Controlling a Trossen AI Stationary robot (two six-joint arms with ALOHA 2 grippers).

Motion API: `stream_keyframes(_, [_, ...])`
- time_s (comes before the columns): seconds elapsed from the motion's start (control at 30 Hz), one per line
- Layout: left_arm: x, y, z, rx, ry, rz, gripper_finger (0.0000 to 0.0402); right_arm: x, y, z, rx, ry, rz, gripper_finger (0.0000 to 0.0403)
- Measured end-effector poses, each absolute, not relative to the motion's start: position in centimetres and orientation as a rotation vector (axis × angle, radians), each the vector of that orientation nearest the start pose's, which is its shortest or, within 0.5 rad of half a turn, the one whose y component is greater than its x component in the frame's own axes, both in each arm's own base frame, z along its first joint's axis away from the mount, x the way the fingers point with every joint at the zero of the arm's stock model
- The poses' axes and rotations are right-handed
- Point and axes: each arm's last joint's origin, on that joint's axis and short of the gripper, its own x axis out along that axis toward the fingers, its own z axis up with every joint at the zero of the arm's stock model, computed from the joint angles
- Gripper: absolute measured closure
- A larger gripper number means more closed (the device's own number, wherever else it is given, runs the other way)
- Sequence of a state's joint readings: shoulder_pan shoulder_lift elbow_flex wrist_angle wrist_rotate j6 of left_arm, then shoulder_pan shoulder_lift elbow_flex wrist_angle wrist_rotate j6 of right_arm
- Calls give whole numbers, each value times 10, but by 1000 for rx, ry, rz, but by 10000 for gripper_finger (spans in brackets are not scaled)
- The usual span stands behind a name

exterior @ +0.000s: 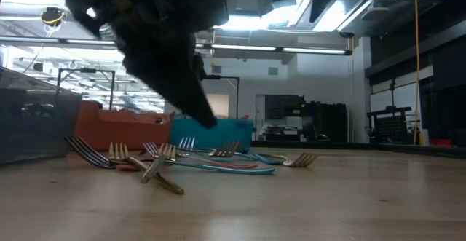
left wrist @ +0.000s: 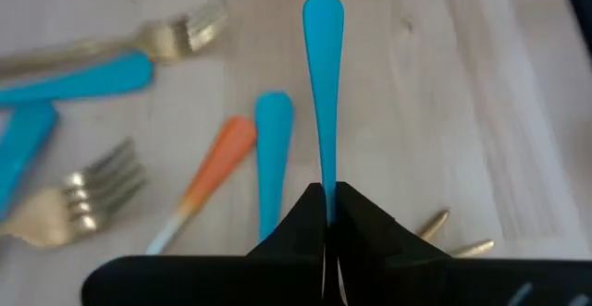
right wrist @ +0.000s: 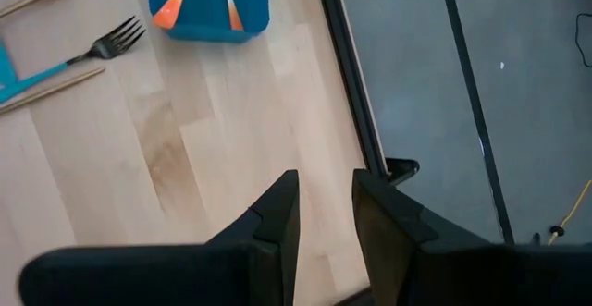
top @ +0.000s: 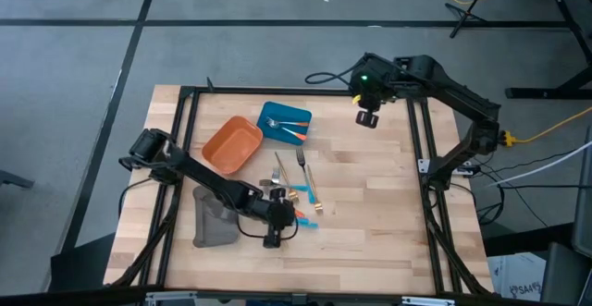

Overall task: Sort silverware by color (type)
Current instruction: Put the blue fork into the orange bin

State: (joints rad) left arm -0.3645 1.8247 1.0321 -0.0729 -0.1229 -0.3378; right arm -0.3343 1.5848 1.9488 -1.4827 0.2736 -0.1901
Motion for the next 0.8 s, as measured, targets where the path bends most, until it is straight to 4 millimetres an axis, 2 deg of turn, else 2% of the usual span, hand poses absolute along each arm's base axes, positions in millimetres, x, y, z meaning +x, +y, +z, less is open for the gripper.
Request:
stream_keyframes(0.1, [337,-122,169,-94,830,-35,395,242,-92,434,-121,1160,-434,311])
stream_keyframes(0.27, [328,-114,206,-74,704,63,395,212,-81,453,-83,1067,-469,311])
stream_keyframes(0.43, [306,-100,243,-34,642,198,395,186,-72,468,-25,970,-519,311])
stream_keyframes(0.57, [282,-87,271,4,597,315,396,174,-69,474,3,925,-554,311])
stream_keyframes(0.7, [256,-75,290,37,591,409,396,171,-68,463,6,889,-562,311])
stream_keyframes(0.8, [236,-65,301,35,589,500,396,174,-69,437,7,865,-565,311])
